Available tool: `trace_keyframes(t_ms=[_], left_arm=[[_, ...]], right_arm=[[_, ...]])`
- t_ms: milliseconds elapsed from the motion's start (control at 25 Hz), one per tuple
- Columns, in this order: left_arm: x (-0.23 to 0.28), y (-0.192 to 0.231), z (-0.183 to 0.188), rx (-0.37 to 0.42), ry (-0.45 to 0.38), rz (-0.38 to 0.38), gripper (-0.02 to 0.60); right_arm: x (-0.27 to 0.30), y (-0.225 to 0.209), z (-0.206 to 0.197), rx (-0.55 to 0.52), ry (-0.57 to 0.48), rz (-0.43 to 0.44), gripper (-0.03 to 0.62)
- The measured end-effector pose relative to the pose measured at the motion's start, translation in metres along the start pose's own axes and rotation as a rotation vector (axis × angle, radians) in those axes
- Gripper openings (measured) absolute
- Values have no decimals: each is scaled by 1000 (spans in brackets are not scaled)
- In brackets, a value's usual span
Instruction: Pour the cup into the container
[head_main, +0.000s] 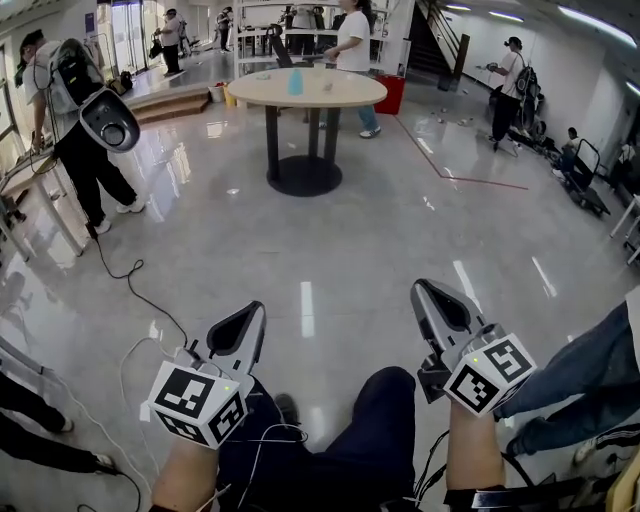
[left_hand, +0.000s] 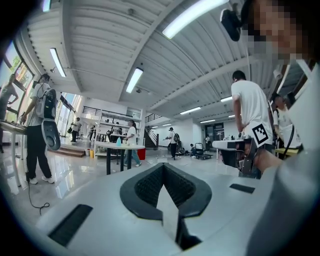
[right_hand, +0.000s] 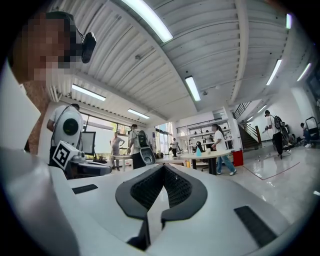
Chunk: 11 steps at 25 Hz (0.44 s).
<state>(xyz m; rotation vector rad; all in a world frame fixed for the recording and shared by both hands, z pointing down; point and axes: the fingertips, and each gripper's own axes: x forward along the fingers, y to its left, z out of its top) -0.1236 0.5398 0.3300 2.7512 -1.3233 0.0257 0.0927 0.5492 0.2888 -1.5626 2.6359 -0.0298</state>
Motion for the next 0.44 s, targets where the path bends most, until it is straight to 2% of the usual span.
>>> trace_keyframes(t_ms=[440], left_arm=[[7,-5,2,-11,4,-4,0]], right_arm=[[-6,-9,10,-31,-5,-8,5]])
